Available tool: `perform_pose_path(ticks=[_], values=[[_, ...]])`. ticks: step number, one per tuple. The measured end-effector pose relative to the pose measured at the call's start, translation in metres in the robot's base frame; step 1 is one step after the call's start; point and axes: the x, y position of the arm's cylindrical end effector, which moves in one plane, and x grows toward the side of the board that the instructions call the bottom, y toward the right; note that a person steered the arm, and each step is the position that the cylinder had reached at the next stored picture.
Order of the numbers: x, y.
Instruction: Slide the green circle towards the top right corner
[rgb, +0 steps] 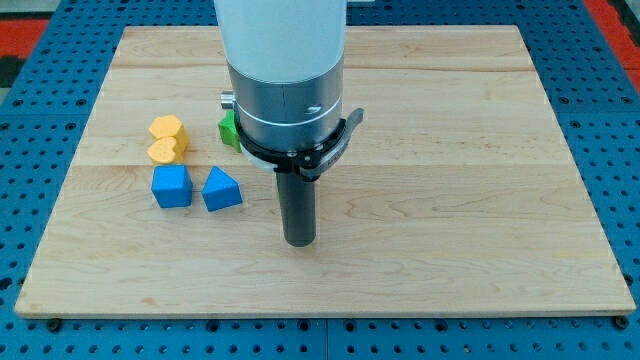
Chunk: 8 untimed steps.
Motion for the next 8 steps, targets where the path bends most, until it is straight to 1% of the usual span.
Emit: perform_pose_path(ticks=[3,5,6,7,8], values=[[0.003,0.0],[0.006,-0.026],[-0.011,-0.022],[-0.045,-0.017],[-0.042,-0.017]])
